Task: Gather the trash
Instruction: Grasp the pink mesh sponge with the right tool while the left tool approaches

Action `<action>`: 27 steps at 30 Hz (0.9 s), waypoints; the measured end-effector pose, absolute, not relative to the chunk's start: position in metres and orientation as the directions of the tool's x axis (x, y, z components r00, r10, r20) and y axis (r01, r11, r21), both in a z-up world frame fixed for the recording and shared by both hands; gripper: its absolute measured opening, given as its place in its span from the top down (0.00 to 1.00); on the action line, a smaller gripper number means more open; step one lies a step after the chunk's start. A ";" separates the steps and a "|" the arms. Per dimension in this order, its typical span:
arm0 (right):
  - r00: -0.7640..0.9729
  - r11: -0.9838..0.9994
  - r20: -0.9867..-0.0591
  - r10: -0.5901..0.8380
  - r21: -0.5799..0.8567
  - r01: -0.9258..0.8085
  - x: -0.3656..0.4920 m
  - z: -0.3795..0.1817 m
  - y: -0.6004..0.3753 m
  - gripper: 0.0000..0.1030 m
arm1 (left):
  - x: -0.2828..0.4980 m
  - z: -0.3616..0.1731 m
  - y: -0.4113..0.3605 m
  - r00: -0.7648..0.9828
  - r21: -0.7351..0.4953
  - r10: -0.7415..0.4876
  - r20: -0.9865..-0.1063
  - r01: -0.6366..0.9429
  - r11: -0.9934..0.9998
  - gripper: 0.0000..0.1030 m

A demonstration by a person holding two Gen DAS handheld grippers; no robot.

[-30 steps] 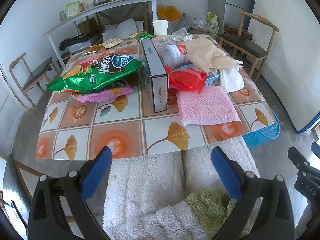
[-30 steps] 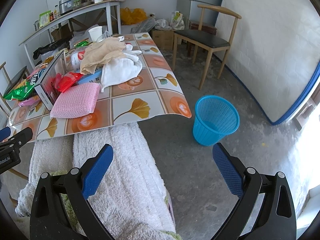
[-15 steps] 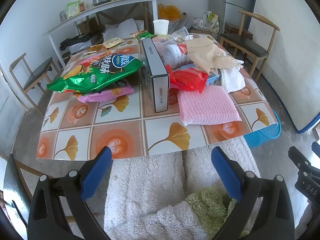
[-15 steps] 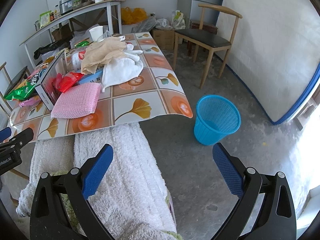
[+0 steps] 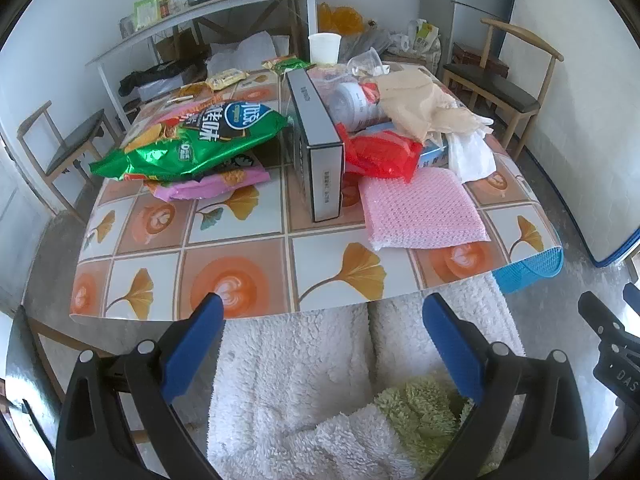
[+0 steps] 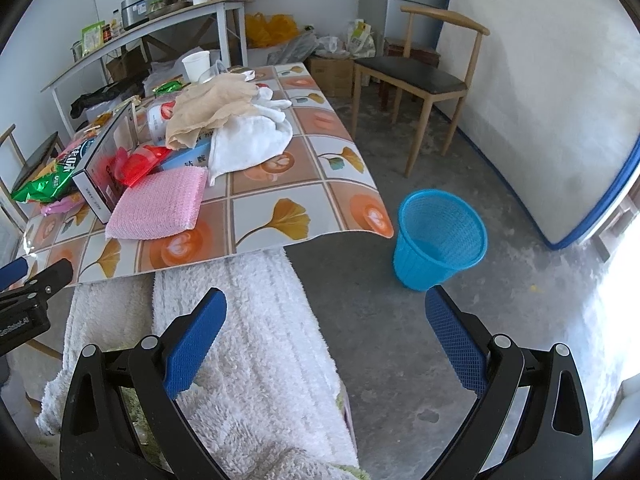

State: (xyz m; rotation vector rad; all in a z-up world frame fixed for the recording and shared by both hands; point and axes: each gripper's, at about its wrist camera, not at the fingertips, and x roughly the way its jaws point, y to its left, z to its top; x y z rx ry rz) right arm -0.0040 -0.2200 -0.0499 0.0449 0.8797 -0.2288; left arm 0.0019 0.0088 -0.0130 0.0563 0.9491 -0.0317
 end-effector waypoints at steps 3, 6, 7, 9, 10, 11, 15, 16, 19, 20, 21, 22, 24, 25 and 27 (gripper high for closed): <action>0.638 0.980 -0.752 -0.166 -0.055 0.190 -0.001 -0.046 -0.214 0.07 | 0.006 -0.016 0.013 0.580 0.024 -0.009 -0.815 0.048 0.999 0.05; 0.668 0.987 -0.730 -0.143 -0.051 0.154 0.006 -0.040 -0.207 0.07 | 0.011 -0.019 0.019 0.581 0.009 -0.017 -0.813 0.042 0.999 0.05; 0.675 0.988 -0.726 -0.135 -0.049 0.146 0.007 -0.039 -0.206 0.07 | 0.012 -0.020 0.023 0.583 -0.007 -0.032 -0.812 0.044 0.999 0.05; 0.691 0.992 -0.714 -0.116 -0.050 0.115 0.015 -0.037 -0.201 0.07 | 0.015 -0.020 0.030 0.595 -0.036 -0.053 -0.802 0.041 0.999 0.05; 0.698 0.994 -0.709 -0.106 -0.055 0.095 0.019 -0.036 -0.196 0.07 | 0.016 -0.019 0.036 0.610 -0.056 -0.070 -0.790 0.042 0.998 0.05; 0.703 0.996 -0.705 -0.093 -0.057 0.075 0.024 -0.036 -0.193 0.07 | 0.016 -0.017 0.041 0.625 -0.076 -0.087 -0.775 0.045 0.996 0.05; 0.728 0.997 -0.684 -0.034 -0.076 -0.025 0.037 -0.034 -0.179 0.07 | 0.021 -0.011 0.066 0.686 -0.156 -0.144 -0.713 0.044 0.987 0.05; 0.736 0.995 -0.677 -0.010 -0.082 -0.062 0.040 -0.033 -0.174 0.07 | 0.022 -0.010 0.070 0.697 -0.174 -0.158 -0.700 0.049 0.984 0.05; 0.735 0.965 -0.668 0.117 -0.099 -0.243 0.054 -0.034 -0.157 0.08 | 0.025 -0.009 0.077 0.726 -0.189 -0.190 -0.661 0.083 0.978 0.05; 0.730 0.955 -0.669 0.138 -0.105 -0.277 0.056 -0.034 -0.153 0.08 | 0.025 -0.009 0.077 0.727 -0.189 -0.202 -0.656 0.101 0.977 0.06; 0.725 0.936 -0.670 0.160 -0.130 -0.326 0.063 -0.035 -0.146 0.08 | 0.026 -0.010 0.077 0.726 -0.194 -0.219 -0.652 0.119 0.974 0.06; 0.717 0.915 -0.673 0.181 -0.152 -0.374 0.070 -0.037 -0.140 0.08 | 0.027 -0.011 0.076 0.720 -0.211 -0.246 -0.649 0.141 0.967 0.09; 0.694 0.882 -0.685 0.223 -0.162 -0.442 0.087 -0.041 -0.132 0.08 | 0.028 -0.014 0.076 0.705 -0.246 -0.293 -0.646 0.171 0.954 0.12; 0.678 0.870 -0.695 0.240 -0.155 -0.467 0.094 -0.044 -0.129 0.08 | 0.030 -0.016 0.075 0.696 -0.265 -0.315 -0.646 0.183 0.947 0.16; 0.643 0.850 -0.714 0.276 -0.132 -0.511 0.110 -0.051 -0.126 0.08 | 0.033 -0.021 0.073 0.676 -0.305 -0.358 -0.644 0.203 0.931 0.21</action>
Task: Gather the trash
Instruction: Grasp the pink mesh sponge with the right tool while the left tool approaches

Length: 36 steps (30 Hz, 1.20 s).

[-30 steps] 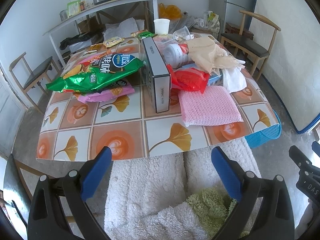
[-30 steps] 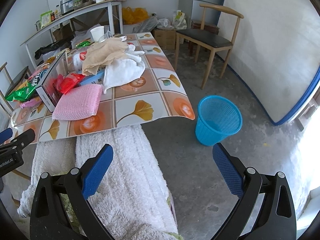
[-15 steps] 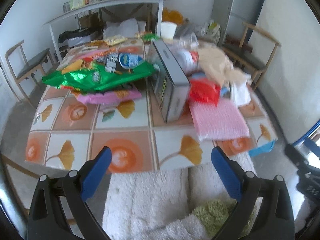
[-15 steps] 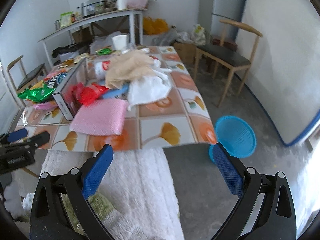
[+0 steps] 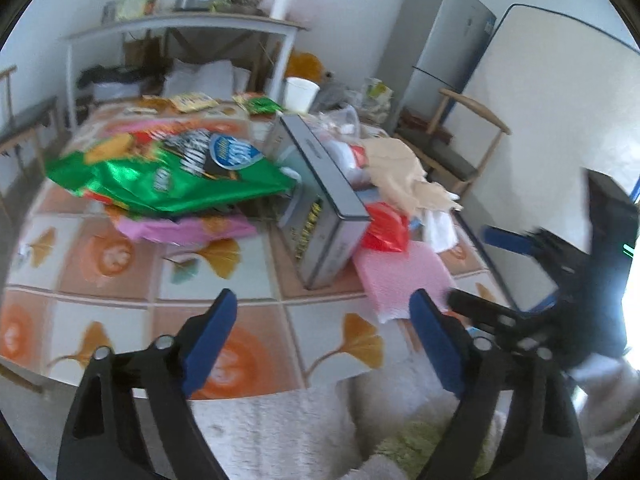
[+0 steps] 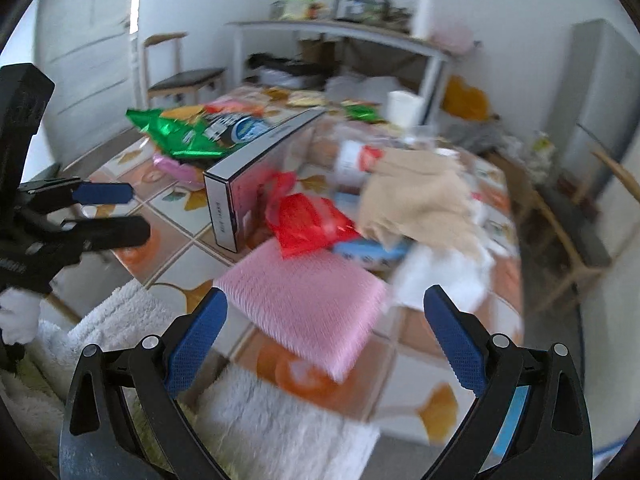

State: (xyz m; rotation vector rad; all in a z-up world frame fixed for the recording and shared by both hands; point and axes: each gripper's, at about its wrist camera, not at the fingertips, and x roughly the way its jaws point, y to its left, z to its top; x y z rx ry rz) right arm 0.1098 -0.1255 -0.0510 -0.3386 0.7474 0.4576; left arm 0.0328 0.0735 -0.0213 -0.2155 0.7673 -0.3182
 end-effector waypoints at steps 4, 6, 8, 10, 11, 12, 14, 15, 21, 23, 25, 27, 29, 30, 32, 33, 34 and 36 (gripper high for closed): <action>0.549 0.831 -0.768 0.330 -0.040 -0.555 0.143 -0.075 -0.126 0.08 | 0.038 -0.031 0.070 0.638 -0.352 -0.413 -0.650 0.228 0.908 0.36; 0.507 0.835 -0.782 0.361 0.030 -0.549 0.153 -0.080 -0.132 0.08 | 0.042 -0.037 0.067 0.612 -0.364 -0.431 -0.663 0.239 0.900 0.44; 0.459 0.843 -0.796 0.393 0.112 -0.527 0.155 -0.080 -0.139 0.08 | 0.046 -0.041 0.065 0.590 -0.376 -0.448 -0.672 0.249 0.893 0.52; 0.436 0.849 -0.808 0.397 0.142 -0.509 0.151 -0.079 -0.143 0.08 | 0.048 -0.045 0.061 0.580 -0.375 -0.456 -0.675 0.264 0.889 0.55; 0.422 0.849 -0.815 0.396 0.150 -0.506 0.146 -0.080 -0.143 0.08 | 0.049 -0.047 0.059 0.574 -0.370 -0.456 -0.680 0.269 0.889 0.57; 0.411 0.848 -0.823 0.392 0.151 -0.508 0.142 -0.080 -0.143 0.08 | 0.050 -0.049 0.056 0.565 -0.368 -0.460 -0.685 0.276 0.888 0.58; 0.398 0.841 -0.840 0.368 0.118 -0.528 0.133 -0.079 -0.138 0.08 | 0.052 -0.053 0.051 0.549 -0.370 -0.469 -0.692 0.288 0.883 0.60; 0.406 0.837 -0.842 0.356 0.094 -0.539 0.132 -0.079 -0.135 0.08 | 0.051 -0.056 0.050 0.541 -0.370 -0.473 -0.695 0.294 0.881 0.61; 0.467 0.733 -0.823 0.324 -0.094 -0.674 0.131 -0.066 -0.113 0.08 | 0.053 -0.060 0.047 0.522 -0.371 -0.484 -0.703 0.311 0.875 0.64; 0.438 0.697 -0.835 0.333 -0.095 -0.711 0.141 -0.072 -0.108 0.08 | 0.052 -0.059 0.051 0.534 -0.364 -0.475 -0.700 0.305 0.880 0.64; 0.379 0.676 -0.861 0.339 -0.057 -0.735 0.155 -0.082 -0.105 0.08 | 0.052 -0.056 0.058 0.554 -0.343 -0.451 -0.699 0.293 0.892 0.63; 0.340 0.674 -0.881 0.328 -0.033 -0.738 0.166 -0.093 -0.103 0.08 | 0.052 -0.053 0.068 0.574 -0.328 -0.427 -0.699 0.275 0.904 0.63; 0.302 0.672 -0.892 0.336 0.002 -0.740 0.168 -0.099 -0.104 0.08 | 0.053 -0.048 0.081 0.605 -0.306 -0.391 -0.693 0.245 0.920 0.63; 0.307 0.680 -0.890 0.337 0.005 -0.733 0.166 -0.099 -0.105 0.08 | 0.055 -0.044 0.090 0.620 -0.300 -0.375 -0.689 0.227 0.927 0.63; 0.319 0.697 -0.889 0.329 0.000 -0.717 0.162 -0.098 -0.105 0.11 | 0.060 -0.038 0.110 0.646 -0.307 -0.350 -0.678 0.183 0.934 0.63; 0.324 0.704 -0.888 0.326 0.000 -0.710 0.160 -0.097 -0.105 0.16 | 0.062 -0.036 0.118 0.654 -0.318 -0.343 -0.674 0.161 0.934 0.61; 0.328 0.717 -0.886 0.327 0.007 -0.697 0.157 -0.096 -0.107 0.17 | 0.065 -0.034 0.129 0.663 -0.336 -0.334 -0.670 0.131 0.933 0.57; 0.339 0.747 -0.883 0.324 0.019 -0.664 0.150 -0.095 -0.108 0.19 | 0.074 -0.033 0.156 0.681 -0.402 -0.323 -0.657 0.046 0.914 0.53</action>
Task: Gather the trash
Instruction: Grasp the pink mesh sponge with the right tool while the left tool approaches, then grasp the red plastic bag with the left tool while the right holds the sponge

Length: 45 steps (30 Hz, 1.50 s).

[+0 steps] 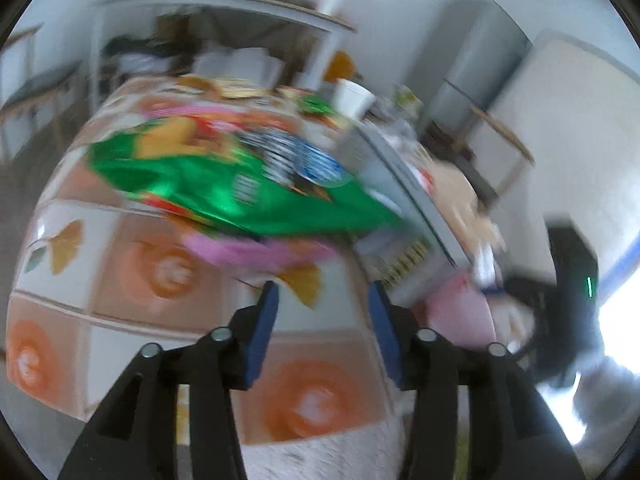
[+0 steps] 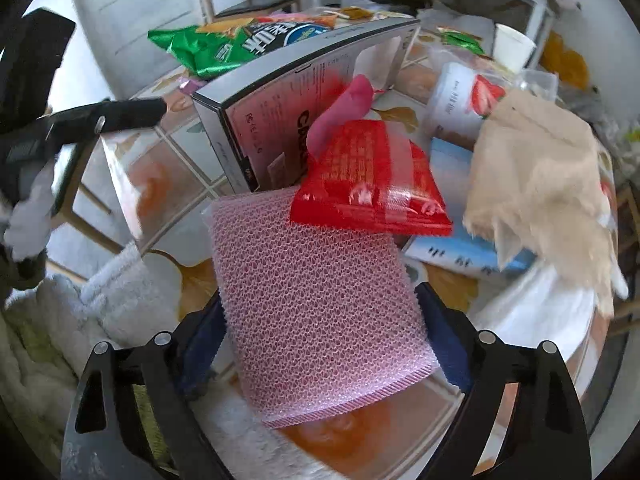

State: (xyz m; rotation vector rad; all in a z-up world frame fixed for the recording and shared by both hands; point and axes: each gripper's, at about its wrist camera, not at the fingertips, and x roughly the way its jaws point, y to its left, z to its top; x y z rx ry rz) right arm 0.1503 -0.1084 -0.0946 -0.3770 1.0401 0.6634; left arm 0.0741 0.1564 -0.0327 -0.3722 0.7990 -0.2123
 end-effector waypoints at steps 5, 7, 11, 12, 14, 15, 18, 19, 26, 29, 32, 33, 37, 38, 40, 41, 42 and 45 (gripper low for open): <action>0.366 0.811 -0.871 0.328 0.061 -0.582 0.138 -0.093 -0.117 0.21 | 0.085 -0.028 0.198 0.714 -0.506 -0.313 -0.627 -0.067 0.860 0.51; 0.373 0.834 -0.868 0.328 0.082 -0.545 0.135 -0.093 -0.118 0.22 | 0.083 -0.023 0.193 0.718 -0.520 -0.342 -0.606 -0.032 0.854 0.51; 0.377 0.873 -0.865 0.330 0.128 -0.471 0.132 -0.090 -0.136 0.23 | 0.079 -0.016 0.160 0.685 -0.535 -0.445 -0.576 0.095 0.839 0.51; 0.380 0.881 -0.865 0.326 0.133 -0.454 0.131 -0.090 -0.139 0.24 | 0.079 -0.014 0.149 0.676 -0.534 -0.468 -0.569 0.129 0.836 0.51; 0.391 0.900 -0.864 0.318 0.145 -0.411 0.121 -0.089 -0.148 0.24 | 0.076 -0.006 0.123 0.665 -0.502 -0.496 -0.558 0.205 0.840 0.51; 0.394 0.906 -0.863 0.317 0.152 -0.396 0.119 -0.087 -0.152 0.24 | 0.076 -0.002 0.111 0.664 -0.476 -0.502 -0.555 0.242 0.846 0.51; 0.414 0.922 -0.849 0.329 0.194 -0.335 0.110 -0.083 -0.176 0.24 | 0.070 0.012 0.070 0.662 -0.358 -0.512 -0.547 0.369 0.858 0.51; 0.422 0.925 -0.845 0.330 0.201 -0.321 0.108 -0.078 -0.180 0.24 | 0.067 0.017 0.053 0.664 -0.291 -0.503 -0.553 0.412 0.864 0.51; 0.465 0.950 -0.840 0.279 0.172 -0.260 0.090 -0.080 -0.193 0.24 | 0.072 0.005 -0.016 0.628 -0.091 -0.453 -0.633 0.521 0.849 0.51; 0.475 0.954 -0.834 0.280 0.185 -0.236 0.084 -0.083 -0.203 0.24 | 0.076 -0.009 -0.031 0.603 -0.060 -0.442 -0.663 0.546 0.835 0.51; 0.470 0.958 -0.840 0.270 0.186 -0.218 0.086 -0.087 -0.211 0.24 | 0.074 -0.025 -0.049 0.601 0.048 -0.396 -0.694 0.588 0.808 0.51; 0.470 0.958 -0.840 0.271 0.188 -0.217 0.086 -0.088 -0.213 0.24 | 0.072 -0.029 -0.056 0.603 0.085 -0.380 -0.701 0.599 0.796 0.51; 0.466 0.955 -0.841 0.275 0.184 -0.232 0.088 -0.085 -0.220 0.24 | 0.064 -0.047 -0.073 0.621 0.222 -0.326 -0.713 0.640 0.735 0.51; 0.463 0.954 -0.842 0.276 0.182 -0.238 0.090 -0.085 -0.219 0.24 | 0.065 -0.052 -0.076 0.627 0.259 -0.310 -0.715 0.649 0.715 0.51; 0.457 0.948 -0.843 0.285 0.179 -0.262 0.093 -0.085 -0.220 0.24 | 0.069 -0.059 -0.080 0.631 0.299 -0.291 -0.720 0.659 0.690 0.51; 0.456 0.947 -0.843 0.286 0.177 -0.268 0.089 -0.085 -0.221 0.24 | 0.072 -0.062 -0.083 0.634 0.316 -0.284 -0.719 0.663 0.679 0.51; 0.452 0.944 -0.844 0.290 0.174 -0.281 0.090 -0.085 -0.220 0.24 | 0.074 -0.064 -0.084 0.633 0.328 -0.281 -0.721 0.669 0.667 0.51; 0.447 0.936 -0.840 0.307 0.180 -0.303 0.091 -0.085 -0.223 0.24 | 0.079 -0.073 -0.088 0.625 0.363 -0.272 -0.732 0.695 0.620 0.51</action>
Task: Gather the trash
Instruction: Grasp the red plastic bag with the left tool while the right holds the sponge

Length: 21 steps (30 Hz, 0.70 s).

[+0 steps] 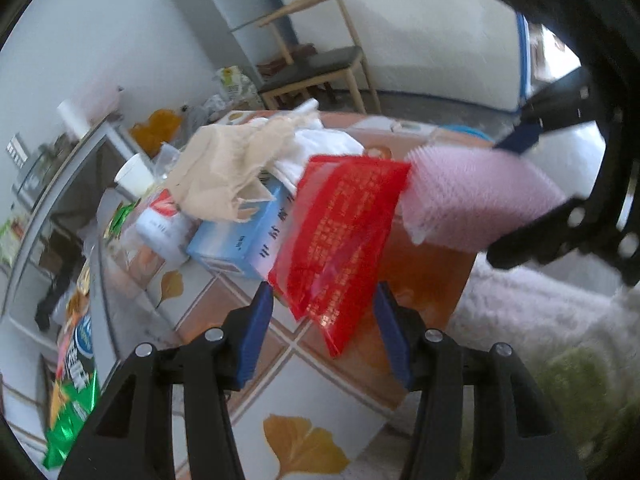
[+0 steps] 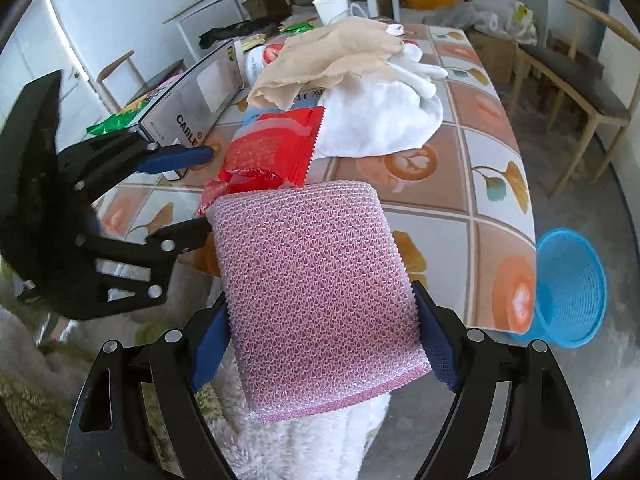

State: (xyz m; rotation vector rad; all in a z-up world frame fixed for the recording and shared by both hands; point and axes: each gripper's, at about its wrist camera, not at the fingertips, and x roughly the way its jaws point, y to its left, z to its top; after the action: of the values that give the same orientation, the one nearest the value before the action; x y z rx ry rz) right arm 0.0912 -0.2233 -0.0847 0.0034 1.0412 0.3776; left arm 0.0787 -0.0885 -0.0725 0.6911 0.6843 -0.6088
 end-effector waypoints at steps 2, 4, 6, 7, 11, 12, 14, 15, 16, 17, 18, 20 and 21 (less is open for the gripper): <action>0.445 0.930 -0.836 0.322 0.190 -0.315 0.091 -0.087 -0.227 0.24 | 0.081 -0.075 -0.090 0.622 0.375 -0.283 -0.730 0.711 0.595 0.58; 0.444 0.925 -0.832 0.333 0.195 -0.327 0.091 -0.087 -0.227 0.24 | 0.083 -0.076 -0.091 0.599 0.360 -0.299 -0.743 0.734 0.576 0.67; 0.443 0.921 -0.828 0.343 0.203 -0.333 0.089 -0.087 -0.229 0.24 | 0.087 -0.077 -0.092 0.585 0.350 -0.301 -0.753 0.744 0.569 0.81; 0.443 0.920 -0.827 0.346 0.206 -0.334 0.089 -0.087 -0.229 0.24 | 0.087 -0.078 -0.092 0.577 0.344 -0.307 -0.757 0.751 0.564 0.85; 0.452 0.921 -0.819 0.354 0.221 -0.321 0.085 -0.087 -0.238 0.24 | 0.085 -0.076 -0.095 0.575 0.350 -0.314 -0.756 0.760 0.549 0.95; 0.454 0.921 -0.816 0.357 0.226 -0.318 0.085 -0.086 -0.241 0.24 | 0.084 -0.076 -0.096 0.575 0.347 -0.315 -0.755 0.758 0.553 0.96; 0.464 0.922 -0.808 0.363 0.241 -0.302 0.082 -0.084 -0.248 0.24 | 0.082 -0.074 -0.095 0.575 0.342 -0.318 -0.754 0.756 0.558 0.97; 0.468 0.923 -0.805 0.365 0.247 -0.296 0.081 -0.084 -0.250 0.24 | 0.080 -0.072 -0.095 0.576 0.338 -0.320 -0.753 0.754 0.562 0.97; 0.476 0.923 -0.798 0.369 0.258 -0.285 0.078 -0.083 -0.255 0.24 | 0.079 -0.069 -0.095 0.577 0.334 -0.323 -0.750 0.753 0.567 0.98; 0.482 0.922 -0.791 0.377 0.270 -0.277 0.076 -0.082 -0.258 0.24 | 0.077 -0.065 -0.094 0.575 0.325 -0.331 -0.748 0.752 0.573 0.98; 0.491 0.921 -0.782 0.384 0.283 -0.269 0.074 -0.080 -0.262 0.24 | 0.075 -0.059 -0.094 0.576 0.315 -0.340 -0.743 0.750 0.582 0.98; 0.516 0.915 -0.756 0.403 0.317 -0.250 0.067 -0.075 -0.272 0.24 | 0.071 -0.046 -0.093 0.580 0.293 -0.357 -0.733 0.741 0.604 0.98; 0.532 0.912 -0.740 0.411 0.336 -0.238 0.064 -0.071 -0.278 0.24 | 0.071 -0.039 -0.093 0.577 0.274 -0.371 -0.728 0.741 0.614 0.98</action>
State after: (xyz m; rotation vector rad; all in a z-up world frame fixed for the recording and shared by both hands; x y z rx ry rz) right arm 0.0637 -0.2780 -0.0712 0.2035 0.9331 0.3901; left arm 0.0710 -0.0929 -0.0388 0.6115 0.6752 -0.6999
